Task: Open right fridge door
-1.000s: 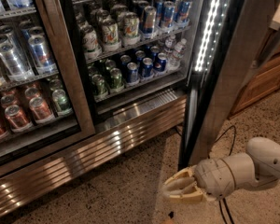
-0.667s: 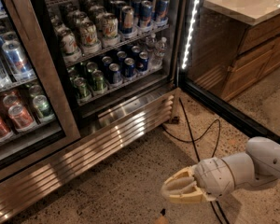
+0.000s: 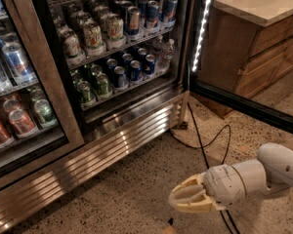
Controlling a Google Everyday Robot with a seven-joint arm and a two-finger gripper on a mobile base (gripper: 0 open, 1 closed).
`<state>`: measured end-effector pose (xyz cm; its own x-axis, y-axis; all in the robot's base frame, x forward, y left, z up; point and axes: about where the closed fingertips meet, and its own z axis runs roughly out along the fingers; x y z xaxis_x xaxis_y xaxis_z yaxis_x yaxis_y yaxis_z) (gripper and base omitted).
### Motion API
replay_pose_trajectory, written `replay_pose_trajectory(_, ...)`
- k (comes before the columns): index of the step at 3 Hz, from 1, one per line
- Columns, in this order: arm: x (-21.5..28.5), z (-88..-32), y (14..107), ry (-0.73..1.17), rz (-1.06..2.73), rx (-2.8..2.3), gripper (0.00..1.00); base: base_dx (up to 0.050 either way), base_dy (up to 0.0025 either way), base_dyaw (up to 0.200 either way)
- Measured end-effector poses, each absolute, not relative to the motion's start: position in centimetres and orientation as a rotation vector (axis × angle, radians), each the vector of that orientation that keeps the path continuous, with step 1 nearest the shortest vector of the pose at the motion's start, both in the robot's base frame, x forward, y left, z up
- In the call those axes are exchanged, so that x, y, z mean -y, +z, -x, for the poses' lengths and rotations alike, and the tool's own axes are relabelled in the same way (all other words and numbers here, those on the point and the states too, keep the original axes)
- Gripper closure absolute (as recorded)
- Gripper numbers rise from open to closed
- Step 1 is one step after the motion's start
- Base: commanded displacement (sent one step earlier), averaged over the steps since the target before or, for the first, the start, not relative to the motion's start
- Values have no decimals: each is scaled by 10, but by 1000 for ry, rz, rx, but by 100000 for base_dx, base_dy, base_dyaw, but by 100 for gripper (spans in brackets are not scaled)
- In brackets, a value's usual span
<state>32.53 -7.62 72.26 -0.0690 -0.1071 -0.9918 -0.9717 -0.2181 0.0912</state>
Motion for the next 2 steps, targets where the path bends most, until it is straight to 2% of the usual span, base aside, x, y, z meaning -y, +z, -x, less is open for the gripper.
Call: replay_pose_trajectory(2,76,-325,723,1388,1411,-1229,35,0,0,0)
